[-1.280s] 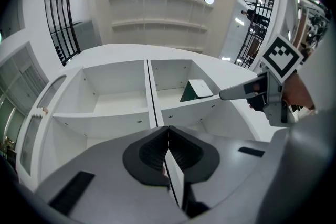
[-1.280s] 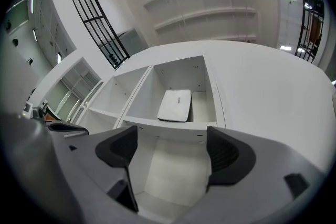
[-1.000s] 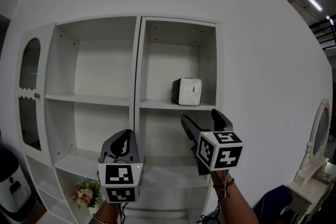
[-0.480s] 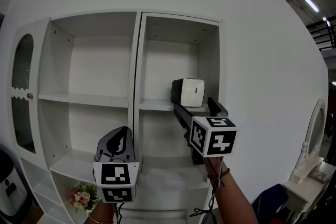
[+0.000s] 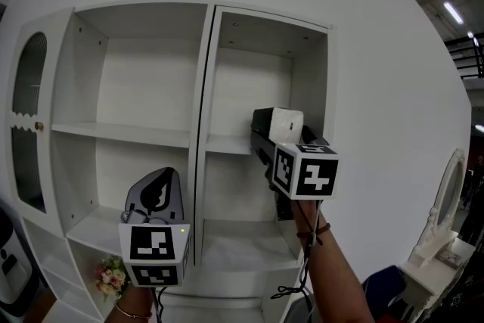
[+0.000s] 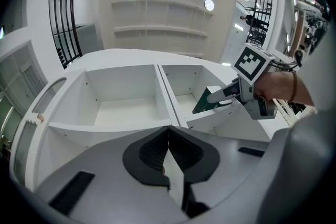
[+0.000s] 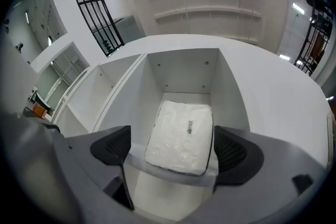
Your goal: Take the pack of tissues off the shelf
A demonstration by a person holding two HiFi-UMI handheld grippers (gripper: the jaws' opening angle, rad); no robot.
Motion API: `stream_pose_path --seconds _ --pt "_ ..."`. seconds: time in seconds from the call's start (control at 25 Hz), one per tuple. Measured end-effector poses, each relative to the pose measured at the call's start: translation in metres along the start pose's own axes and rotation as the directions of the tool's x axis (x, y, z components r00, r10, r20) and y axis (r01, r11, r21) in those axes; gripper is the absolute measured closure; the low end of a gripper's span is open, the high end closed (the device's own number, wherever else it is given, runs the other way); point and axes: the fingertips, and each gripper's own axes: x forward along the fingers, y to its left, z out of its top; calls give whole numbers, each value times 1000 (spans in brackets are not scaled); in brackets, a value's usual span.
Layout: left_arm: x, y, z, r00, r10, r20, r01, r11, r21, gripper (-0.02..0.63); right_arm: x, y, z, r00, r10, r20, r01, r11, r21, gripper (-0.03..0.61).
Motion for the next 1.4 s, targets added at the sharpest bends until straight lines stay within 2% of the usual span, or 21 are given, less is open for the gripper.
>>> stream_pose_path --seconds 0.24,0.6,0.96,1.4 --pt "-2 13 -3 1000 13 0 -13 1000 -7 595 13 -10 7 998 -55 -26 55 998 -17 94" --pt "0 12 -6 1000 -3 1 3 1000 -23 595 25 -18 5 993 -90 -77 88 996 -28 97" --pt "4 3 -10 1000 -19 -1 19 999 -37 595 25 -18 4 991 -98 -90 93 994 -62 153" --pt "1 -1 -14 1000 -25 -6 24 999 -47 595 24 -18 4 989 -119 -93 111 990 -81 192"
